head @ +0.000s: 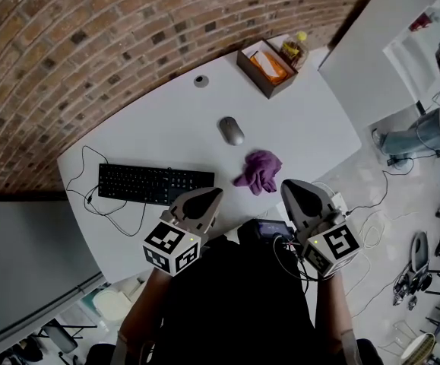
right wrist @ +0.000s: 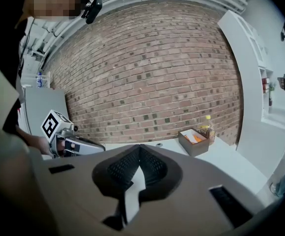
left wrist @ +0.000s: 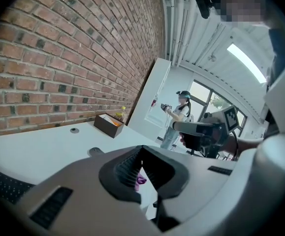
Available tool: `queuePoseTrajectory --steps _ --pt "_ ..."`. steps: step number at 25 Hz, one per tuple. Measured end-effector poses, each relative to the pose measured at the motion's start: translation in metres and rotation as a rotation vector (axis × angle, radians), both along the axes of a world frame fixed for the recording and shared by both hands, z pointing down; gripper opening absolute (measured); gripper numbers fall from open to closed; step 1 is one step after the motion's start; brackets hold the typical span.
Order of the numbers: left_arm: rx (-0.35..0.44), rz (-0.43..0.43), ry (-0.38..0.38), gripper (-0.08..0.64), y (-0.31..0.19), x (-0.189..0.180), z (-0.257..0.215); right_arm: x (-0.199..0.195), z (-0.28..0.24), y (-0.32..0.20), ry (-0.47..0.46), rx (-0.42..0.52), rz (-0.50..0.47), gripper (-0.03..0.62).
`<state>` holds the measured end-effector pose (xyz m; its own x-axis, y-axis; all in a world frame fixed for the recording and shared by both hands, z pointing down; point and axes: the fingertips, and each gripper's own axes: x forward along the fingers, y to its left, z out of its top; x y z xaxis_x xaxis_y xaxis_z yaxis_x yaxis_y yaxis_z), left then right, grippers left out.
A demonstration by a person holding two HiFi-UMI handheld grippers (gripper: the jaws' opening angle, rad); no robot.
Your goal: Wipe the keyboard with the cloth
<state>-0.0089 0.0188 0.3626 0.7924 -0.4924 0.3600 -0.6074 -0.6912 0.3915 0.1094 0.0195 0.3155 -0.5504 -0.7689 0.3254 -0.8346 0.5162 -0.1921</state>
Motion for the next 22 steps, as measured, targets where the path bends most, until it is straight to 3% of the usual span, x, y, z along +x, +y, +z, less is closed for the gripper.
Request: queuePoseTrajectory --steps 22 --pt "-0.017 0.063 -0.006 0.015 0.017 0.031 0.000 0.027 -0.012 0.024 -0.011 0.026 0.009 0.017"
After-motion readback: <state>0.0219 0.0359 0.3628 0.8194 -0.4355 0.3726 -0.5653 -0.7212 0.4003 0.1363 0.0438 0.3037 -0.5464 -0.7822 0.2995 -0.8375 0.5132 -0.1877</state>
